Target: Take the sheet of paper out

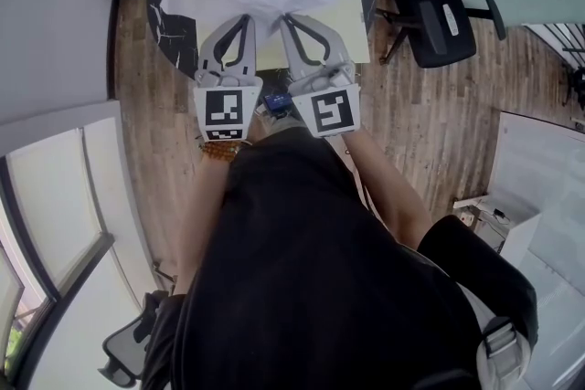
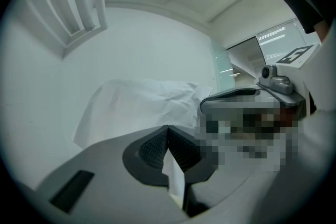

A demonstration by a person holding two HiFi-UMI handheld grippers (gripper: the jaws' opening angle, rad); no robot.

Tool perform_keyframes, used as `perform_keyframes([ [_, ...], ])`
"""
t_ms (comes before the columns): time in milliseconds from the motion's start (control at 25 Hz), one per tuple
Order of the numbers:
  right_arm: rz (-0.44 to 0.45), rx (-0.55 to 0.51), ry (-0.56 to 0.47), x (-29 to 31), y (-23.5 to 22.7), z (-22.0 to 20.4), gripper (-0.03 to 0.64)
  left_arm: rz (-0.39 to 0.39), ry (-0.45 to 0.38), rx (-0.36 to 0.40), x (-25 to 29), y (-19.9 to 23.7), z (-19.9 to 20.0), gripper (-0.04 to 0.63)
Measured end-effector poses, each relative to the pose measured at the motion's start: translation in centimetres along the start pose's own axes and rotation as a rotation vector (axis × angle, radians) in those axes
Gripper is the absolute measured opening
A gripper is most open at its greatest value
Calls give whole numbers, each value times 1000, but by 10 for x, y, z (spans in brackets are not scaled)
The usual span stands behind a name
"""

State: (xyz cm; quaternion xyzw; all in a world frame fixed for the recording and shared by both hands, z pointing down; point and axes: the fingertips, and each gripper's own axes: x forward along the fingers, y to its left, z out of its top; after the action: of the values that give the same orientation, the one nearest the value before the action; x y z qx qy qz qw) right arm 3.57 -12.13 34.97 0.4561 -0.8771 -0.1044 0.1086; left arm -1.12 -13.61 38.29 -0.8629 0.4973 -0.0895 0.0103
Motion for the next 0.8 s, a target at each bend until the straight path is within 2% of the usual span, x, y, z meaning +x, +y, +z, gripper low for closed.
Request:
perform_keyframes([
  [800, -6, 24, 15, 4, -11, -14, -3, 3, 27, 6, 3, -1, -11, -5],
])
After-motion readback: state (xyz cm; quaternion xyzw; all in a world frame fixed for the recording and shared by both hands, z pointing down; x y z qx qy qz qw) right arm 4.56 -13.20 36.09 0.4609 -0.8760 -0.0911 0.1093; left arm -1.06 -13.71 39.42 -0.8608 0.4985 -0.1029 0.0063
